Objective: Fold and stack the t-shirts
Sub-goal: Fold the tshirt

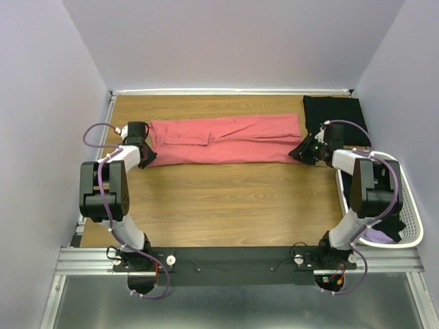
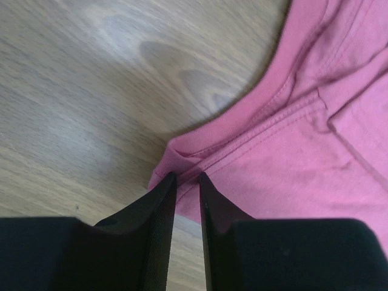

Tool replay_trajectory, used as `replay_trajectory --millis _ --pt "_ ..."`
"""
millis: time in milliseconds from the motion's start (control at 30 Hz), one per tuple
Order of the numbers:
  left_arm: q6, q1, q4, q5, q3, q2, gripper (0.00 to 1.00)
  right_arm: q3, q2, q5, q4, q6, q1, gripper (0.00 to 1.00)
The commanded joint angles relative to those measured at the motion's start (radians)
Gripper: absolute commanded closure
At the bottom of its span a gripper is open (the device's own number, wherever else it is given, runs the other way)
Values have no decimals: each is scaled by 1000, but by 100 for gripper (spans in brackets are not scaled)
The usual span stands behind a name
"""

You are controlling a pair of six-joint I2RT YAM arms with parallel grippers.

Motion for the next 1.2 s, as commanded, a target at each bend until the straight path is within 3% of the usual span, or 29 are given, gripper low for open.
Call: replay_trajectory --millis 0,233,500,567,667,800,900,1167 --pt "-21 39 -1 -12 -22 31 70 -41 46 67 1 13 -47 58" --pt "-7 60 -23 -41 -43 36 70 -136 34 89 -48 58 -80 58" --pt "14 92 -43 -81 -33 -25 70 -187 -169 138 -128 15 -78 57" --pt "22 91 -37 -69 -34 -54 69 -159 -194 127 -136 -5 -75 57" --pt "39 85 -35 -61 -36 -120 58 -90 -208 81 -142 -68 -31 57" --pt "62 66 -34 -61 -43 -212 46 -3 -155 37 -131 -98 60 57" --pt "77 43 -21 -95 -71 -289 40 46 -83 17 -116 -95 60 58" --pt "122 -23 38 -154 -138 -360 39 206 109 81 -110 -114 60 62"
